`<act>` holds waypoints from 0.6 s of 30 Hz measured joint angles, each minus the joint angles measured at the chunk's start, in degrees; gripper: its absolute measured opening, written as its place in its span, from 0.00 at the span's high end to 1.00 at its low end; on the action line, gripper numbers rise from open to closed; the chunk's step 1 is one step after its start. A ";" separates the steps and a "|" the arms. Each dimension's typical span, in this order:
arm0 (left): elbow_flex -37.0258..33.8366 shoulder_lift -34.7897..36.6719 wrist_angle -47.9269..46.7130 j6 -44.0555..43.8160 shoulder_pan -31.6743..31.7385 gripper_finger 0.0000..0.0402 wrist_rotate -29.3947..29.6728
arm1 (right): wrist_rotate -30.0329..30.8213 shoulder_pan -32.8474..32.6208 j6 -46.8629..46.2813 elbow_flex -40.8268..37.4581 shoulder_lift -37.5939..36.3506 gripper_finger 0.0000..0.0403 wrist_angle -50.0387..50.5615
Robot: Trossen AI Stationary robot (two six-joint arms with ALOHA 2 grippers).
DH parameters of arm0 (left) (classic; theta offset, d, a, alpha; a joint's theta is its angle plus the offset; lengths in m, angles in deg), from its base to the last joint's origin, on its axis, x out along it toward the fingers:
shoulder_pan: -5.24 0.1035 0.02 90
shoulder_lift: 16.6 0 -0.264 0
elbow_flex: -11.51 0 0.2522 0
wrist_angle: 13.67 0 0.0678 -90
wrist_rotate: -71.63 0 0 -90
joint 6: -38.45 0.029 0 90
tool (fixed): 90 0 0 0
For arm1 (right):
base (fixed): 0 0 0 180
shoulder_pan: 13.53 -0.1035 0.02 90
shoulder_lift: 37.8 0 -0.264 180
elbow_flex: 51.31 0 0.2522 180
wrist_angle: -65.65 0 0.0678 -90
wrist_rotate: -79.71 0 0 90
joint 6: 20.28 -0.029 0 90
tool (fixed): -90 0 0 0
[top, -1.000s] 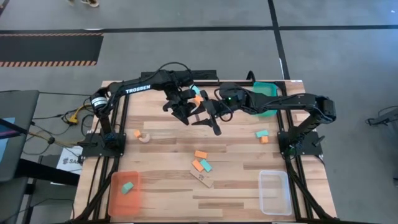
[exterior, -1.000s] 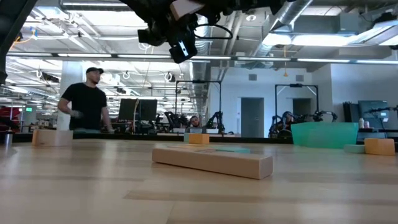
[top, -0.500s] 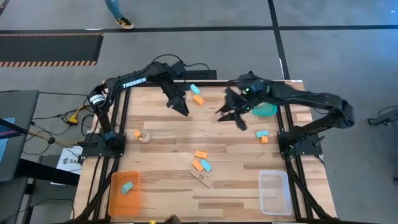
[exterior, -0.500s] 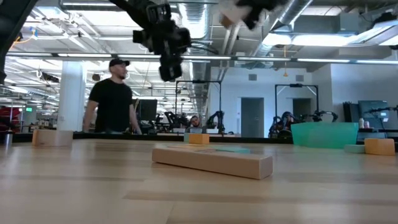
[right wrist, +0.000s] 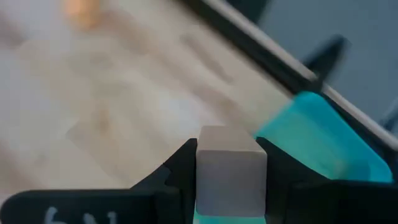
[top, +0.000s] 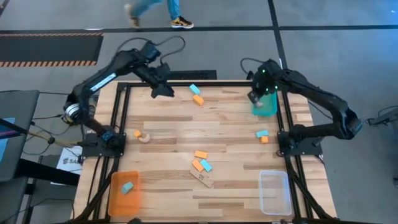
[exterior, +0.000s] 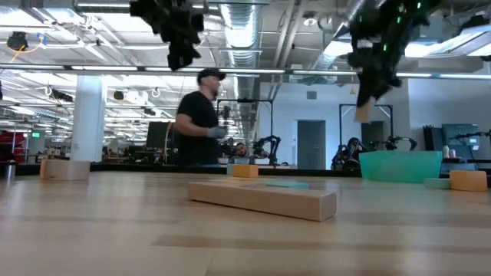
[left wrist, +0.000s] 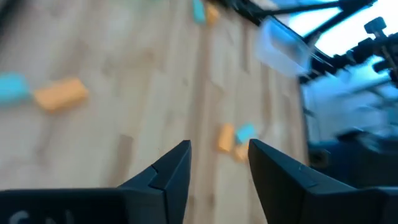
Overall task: Sort & place blocks by color
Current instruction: Put the brown block into the green bin
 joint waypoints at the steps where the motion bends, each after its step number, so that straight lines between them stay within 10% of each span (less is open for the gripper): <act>1: 0.00 1.47 1.72 -1.55 -0.34 0.66 1.66 | 0.01 2.26 -1.32 -0.75 0.99 0.67 -1.45; 12: -1.30 13.56 8.68 -11.05 -1.98 0.78 20.07 | 10.85 11.12 -6.34 -2.08 11.96 0.65 -5.47; 18: -17.81 26.34 25.92 -22.51 -2.65 0.84 35.73 | 9.32 11.10 -6.99 -2.08 15.77 0.60 -4.83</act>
